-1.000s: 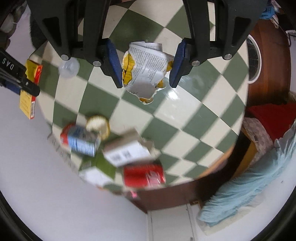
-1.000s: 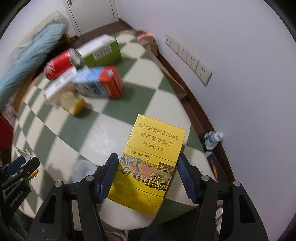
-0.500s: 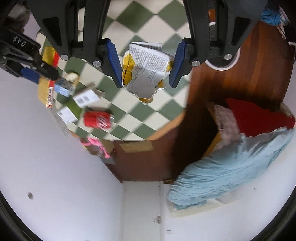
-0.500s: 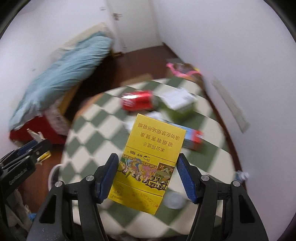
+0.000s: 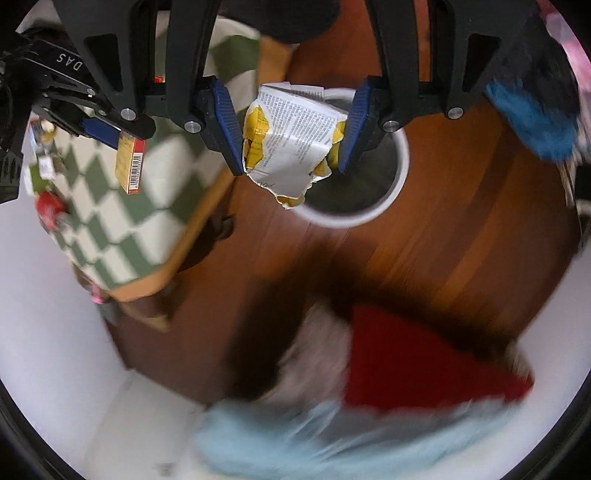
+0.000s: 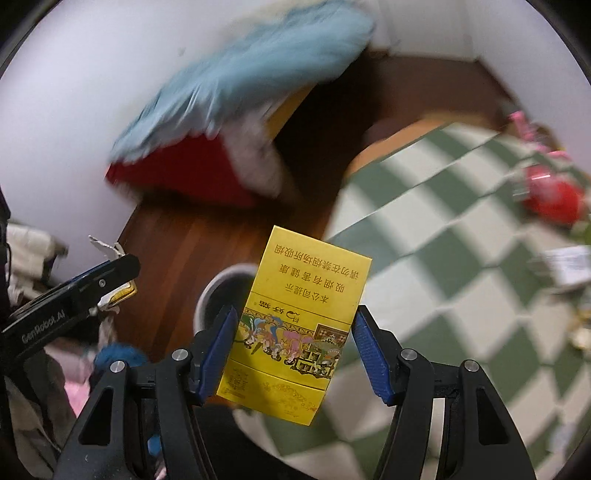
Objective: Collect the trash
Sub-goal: 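Carry both items over the white bin and open both tools to drop them, then move both tools back over the table, then grasp the white barcode box with the left tool while the right tool grasps the milk carton, then carry both items to the white bin and open both tools to drop them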
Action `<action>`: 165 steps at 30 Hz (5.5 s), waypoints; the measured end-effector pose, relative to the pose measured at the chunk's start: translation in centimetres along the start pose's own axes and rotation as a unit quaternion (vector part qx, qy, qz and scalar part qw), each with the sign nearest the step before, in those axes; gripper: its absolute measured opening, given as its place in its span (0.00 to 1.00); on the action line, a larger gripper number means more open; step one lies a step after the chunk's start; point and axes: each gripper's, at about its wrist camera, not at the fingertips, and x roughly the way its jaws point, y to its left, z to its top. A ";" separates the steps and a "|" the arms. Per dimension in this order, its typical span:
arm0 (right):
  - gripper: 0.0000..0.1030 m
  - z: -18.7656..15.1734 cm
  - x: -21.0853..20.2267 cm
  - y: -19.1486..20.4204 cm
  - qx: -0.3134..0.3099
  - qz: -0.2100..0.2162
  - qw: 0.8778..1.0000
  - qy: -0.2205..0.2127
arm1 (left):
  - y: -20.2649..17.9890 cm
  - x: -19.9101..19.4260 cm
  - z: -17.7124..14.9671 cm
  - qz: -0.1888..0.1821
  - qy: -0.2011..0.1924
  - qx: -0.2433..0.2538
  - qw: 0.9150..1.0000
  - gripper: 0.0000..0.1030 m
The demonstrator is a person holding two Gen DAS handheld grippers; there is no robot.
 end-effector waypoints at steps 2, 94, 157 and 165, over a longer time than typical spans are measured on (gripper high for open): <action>0.64 0.5 4.8 2.3 -0.007 0.015 0.999 0.039 | 3.0 2.7 0.0 0.000 0.029 -0.027 0.999 0.49; 0.98 -2.1 -9.4 -36.4 0.075 -0.240 0.963 0.098 | -40.1 9.1 -11.6 0.030 0.042 0.292 0.955 1.00; 0.33 -1.8 -18.0 -25.7 0.169 -0.096 0.978 -0.076 | -30.6 -7.9 -3.6 -0.065 -0.091 0.240 0.964 0.47; 0.33 1.1 -15.4 -13.9 0.092 -0.014 0.992 -0.080 | -19.7 -11.6 -1.2 -0.025 -0.122 0.177 0.976 0.47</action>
